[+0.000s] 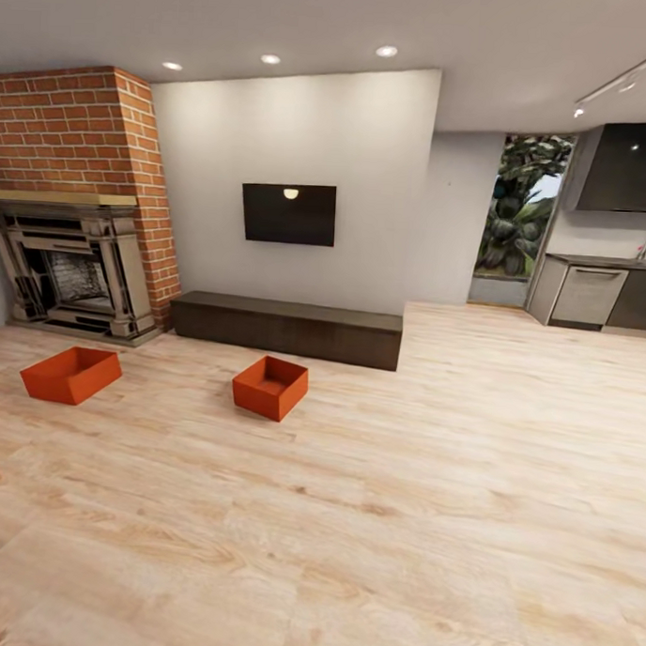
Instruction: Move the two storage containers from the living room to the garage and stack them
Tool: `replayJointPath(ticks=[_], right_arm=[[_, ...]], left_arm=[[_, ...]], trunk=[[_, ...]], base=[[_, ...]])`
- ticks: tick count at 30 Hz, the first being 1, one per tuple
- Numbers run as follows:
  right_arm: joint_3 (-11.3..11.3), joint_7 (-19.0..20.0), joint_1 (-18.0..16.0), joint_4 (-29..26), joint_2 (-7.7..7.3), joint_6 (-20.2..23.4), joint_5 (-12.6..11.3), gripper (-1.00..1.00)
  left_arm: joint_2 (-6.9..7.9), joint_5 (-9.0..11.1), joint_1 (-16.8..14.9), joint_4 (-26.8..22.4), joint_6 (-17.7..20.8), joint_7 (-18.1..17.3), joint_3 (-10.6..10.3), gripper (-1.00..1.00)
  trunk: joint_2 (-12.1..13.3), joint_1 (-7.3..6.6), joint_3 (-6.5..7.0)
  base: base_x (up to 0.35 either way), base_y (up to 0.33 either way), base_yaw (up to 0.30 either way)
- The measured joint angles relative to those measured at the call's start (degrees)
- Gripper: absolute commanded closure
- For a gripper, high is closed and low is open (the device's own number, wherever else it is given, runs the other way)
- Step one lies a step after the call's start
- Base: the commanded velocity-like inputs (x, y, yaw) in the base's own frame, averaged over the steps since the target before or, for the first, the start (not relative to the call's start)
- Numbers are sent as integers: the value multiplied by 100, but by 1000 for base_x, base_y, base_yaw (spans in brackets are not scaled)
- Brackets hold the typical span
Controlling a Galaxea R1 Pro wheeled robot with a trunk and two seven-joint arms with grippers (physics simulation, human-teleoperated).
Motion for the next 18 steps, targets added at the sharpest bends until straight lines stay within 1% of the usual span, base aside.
replayJointPath(ticks=[6,18], right_arm=[[1,0,0,0,0,0,-1,-100],[-1,0,0,0,0,0,-1,-100]], left_arm=[[6,0,0,-2,0,-2,0,-100],[14,1,0,-9,-17,-3,0,-100]], trunk=[[0,1,0],[0,2,0]], base=[[43,0,0],[3,0,0]])
